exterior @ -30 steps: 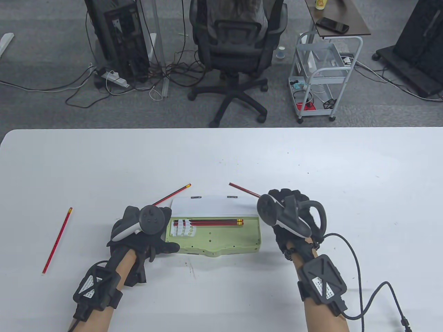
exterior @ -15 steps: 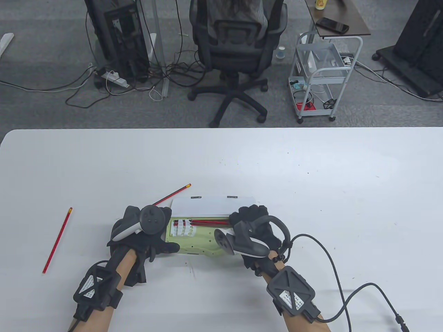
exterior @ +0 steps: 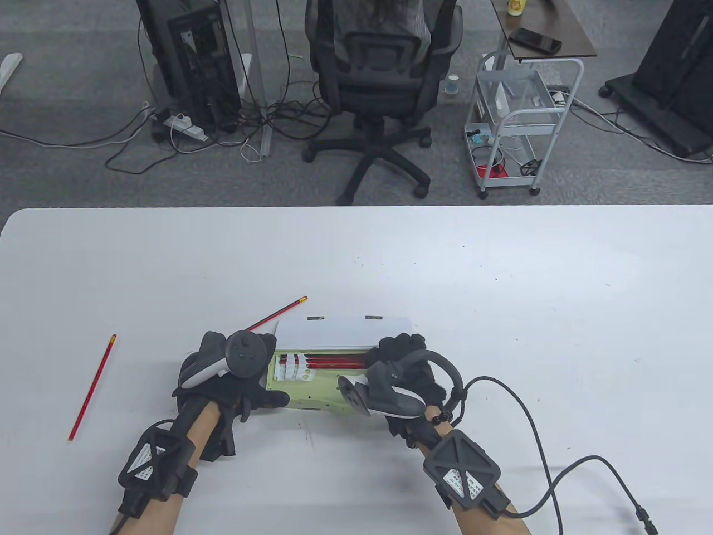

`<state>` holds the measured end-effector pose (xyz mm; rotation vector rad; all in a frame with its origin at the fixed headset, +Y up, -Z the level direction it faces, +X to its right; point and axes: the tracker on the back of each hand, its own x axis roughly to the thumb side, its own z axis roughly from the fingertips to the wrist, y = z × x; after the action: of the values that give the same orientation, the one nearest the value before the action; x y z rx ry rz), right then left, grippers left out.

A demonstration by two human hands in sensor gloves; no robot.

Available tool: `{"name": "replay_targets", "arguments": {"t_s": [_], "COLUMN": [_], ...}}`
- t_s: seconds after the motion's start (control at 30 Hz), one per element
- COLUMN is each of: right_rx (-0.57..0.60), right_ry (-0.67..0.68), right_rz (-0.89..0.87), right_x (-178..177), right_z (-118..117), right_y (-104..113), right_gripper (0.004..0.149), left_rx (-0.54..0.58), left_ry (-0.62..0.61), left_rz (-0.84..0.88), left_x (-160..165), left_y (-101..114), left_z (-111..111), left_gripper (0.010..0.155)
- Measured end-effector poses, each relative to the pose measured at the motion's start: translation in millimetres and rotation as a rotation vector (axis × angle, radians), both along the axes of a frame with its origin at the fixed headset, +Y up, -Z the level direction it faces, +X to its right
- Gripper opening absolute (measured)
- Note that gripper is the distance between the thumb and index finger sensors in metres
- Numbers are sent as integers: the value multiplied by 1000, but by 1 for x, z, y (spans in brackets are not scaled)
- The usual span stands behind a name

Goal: Organize multifunction pencil case

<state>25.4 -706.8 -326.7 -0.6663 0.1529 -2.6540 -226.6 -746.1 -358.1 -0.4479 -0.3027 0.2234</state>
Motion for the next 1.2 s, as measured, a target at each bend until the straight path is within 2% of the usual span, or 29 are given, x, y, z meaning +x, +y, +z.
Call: {"name": "replay_targets", "arguments": {"t_s": [0.53,0.77,1.0,1.2], "right_rx": [67,74,36,-51], "right_ry": [47,14,-172,-329], "right_rz": [-50,-102,-288,-399], "right_x": [-1,8,46,77], "right_z": [0,-1,-12,-17], "right_y": [-3,7,24,19], "right_gripper": [41,44,55,67], "left_rx": [1,2,1,2], "left_ry": [0,0,0,-1], "left_rz": [-4,-5,-4,-7], "left_x": [0,0,0,1], "left_y": [0,0,1,1], "left_z": [0,1,0,0], "left_gripper": [112,112,112,112]}}
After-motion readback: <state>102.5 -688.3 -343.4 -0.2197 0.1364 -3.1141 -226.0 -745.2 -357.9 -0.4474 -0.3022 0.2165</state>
